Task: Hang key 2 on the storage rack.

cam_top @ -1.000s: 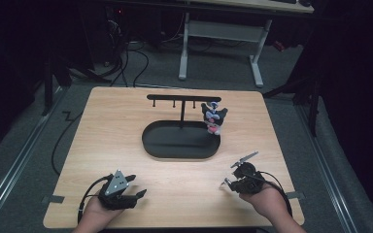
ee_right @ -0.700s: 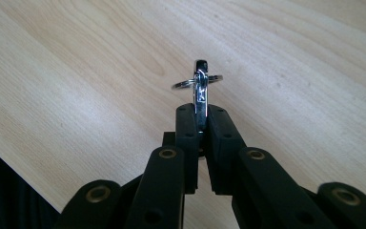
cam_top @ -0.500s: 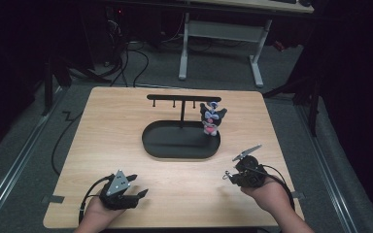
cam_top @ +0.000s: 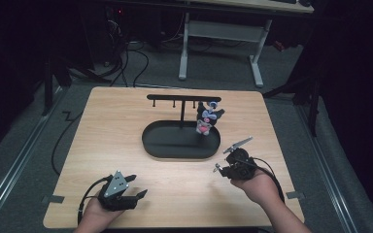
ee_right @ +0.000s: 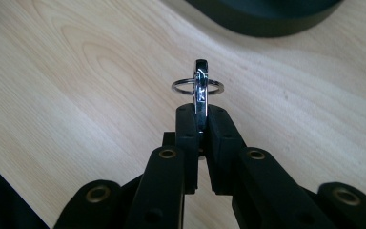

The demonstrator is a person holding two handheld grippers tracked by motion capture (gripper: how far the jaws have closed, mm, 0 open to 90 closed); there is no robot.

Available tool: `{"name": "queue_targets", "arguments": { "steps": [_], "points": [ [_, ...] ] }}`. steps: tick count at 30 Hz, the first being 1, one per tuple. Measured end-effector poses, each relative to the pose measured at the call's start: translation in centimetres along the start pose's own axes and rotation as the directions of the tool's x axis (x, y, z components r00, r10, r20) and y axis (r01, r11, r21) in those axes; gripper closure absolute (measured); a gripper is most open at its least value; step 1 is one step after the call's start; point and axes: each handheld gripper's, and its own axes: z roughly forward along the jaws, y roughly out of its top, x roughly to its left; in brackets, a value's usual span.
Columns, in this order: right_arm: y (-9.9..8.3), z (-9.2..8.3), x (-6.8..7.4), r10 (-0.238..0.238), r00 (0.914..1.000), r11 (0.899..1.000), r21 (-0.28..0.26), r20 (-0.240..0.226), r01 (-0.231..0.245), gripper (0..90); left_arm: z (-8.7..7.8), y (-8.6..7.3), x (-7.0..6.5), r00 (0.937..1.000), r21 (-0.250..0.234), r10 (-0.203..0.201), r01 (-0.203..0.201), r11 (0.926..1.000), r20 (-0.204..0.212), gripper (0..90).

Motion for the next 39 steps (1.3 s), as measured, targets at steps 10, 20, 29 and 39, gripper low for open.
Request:
{"name": "queue_targets", "arguments": {
  "steps": [10, 20, 29, 39],
  "points": [
    [2.8, -1.3, -0.2, -0.027, 0.9996, 0.999, -0.018, 0.011, 0.027, 85.2, 0.1, 0.0, -0.1, 0.9999, 0.006, 0.013, -0.013, 0.9999, 0.003, 33.9],
    [5.9, -1.9, -0.1, -0.037, 0.9993, 0.999, -0.04, -0.003, 0.037, 85.3, -0.2, -0.1, 0.1, 1.0, -0.008, -0.005, 0.005, 1.0, 0.0, 33.9],
    [9.5, -2.4, -0.1, -0.042, 0.9991, 0.998, -0.044, -0.001, 0.041, 85.2, -0.3, -0.2, 0.3, 0.9999, -0.008, -0.012, 0.012, 0.9999, 0.005, 33.8],
    [13.6, -3.1, -0.3, -0.032, 0.9991, 0.999, -0.036, 0.029, 0.033, 85.2, -0.3, -0.2, 0.4, 0.9999, -0.005, -0.007, 0.007, 1.0, 0.012, 33.8]
  ]
}}
